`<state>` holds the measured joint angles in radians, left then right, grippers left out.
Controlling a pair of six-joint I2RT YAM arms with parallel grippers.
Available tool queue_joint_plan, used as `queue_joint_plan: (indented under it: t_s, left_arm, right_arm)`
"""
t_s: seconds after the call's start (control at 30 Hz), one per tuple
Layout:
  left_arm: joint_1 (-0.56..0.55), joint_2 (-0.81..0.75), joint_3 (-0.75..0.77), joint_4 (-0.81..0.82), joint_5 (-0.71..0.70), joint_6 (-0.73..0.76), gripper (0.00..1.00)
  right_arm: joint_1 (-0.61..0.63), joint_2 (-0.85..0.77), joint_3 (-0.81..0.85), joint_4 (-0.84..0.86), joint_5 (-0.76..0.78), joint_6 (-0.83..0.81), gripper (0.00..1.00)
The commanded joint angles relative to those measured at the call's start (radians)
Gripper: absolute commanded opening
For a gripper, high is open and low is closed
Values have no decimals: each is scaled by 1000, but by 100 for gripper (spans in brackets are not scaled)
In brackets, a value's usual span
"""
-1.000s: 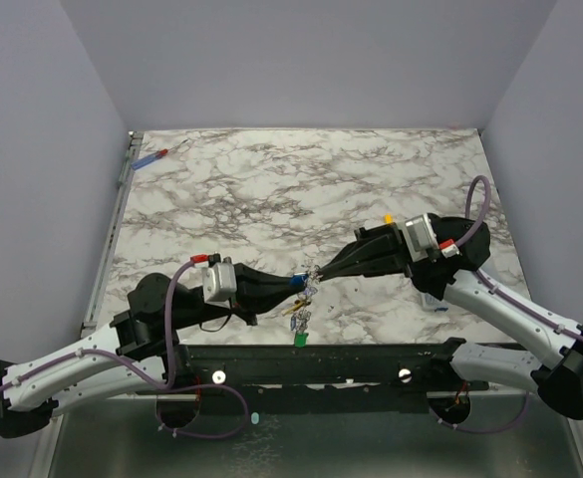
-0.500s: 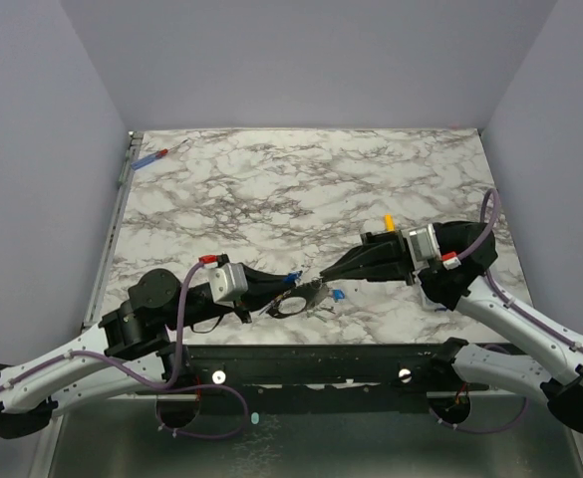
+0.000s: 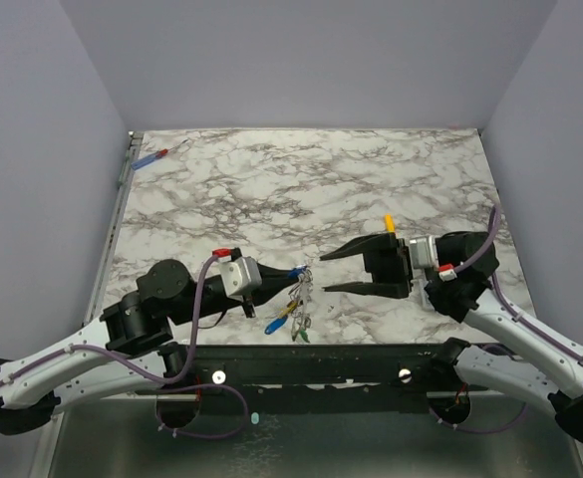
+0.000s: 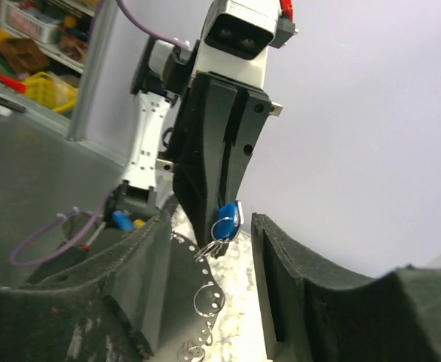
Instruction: Put the keys on the keyring
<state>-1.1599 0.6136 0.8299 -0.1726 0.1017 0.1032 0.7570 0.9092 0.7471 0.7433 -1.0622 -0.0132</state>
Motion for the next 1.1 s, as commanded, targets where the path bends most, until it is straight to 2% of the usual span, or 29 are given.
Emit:
queue_joint_plan:
  t_s: [0.0,0.17,0.37,0.57,0.73,0.87,1.07]
  left_arm:
    - [1,23,50,-5,-28,24,0]
    - [0,56,73,-45,-34,52,0]
    - [0,140,121,-107,-31,97,0]
    - [0,299,249,-250,-3,137,0]
    - [0,400,347,-330,-4,150,0]
    - [0,521,484,-489,0,155,0]
    - [0,676,657,-686,19,117,0]
  right_arm:
    - [-5,-61,-16,-118,86,-78,59]
    - [-4,-115,41,-345,139,-148,68]
    - [-4,-172,122,-632,248,-203,72]
    - [-5,-236,174,-871,301,-221,72]
    - [-5,-278,171,-990,380,-229,72]
    - [-4,-301,164,-1062,461,-239,73]
    - [-5,-345,127,-1096,468,-251,75]
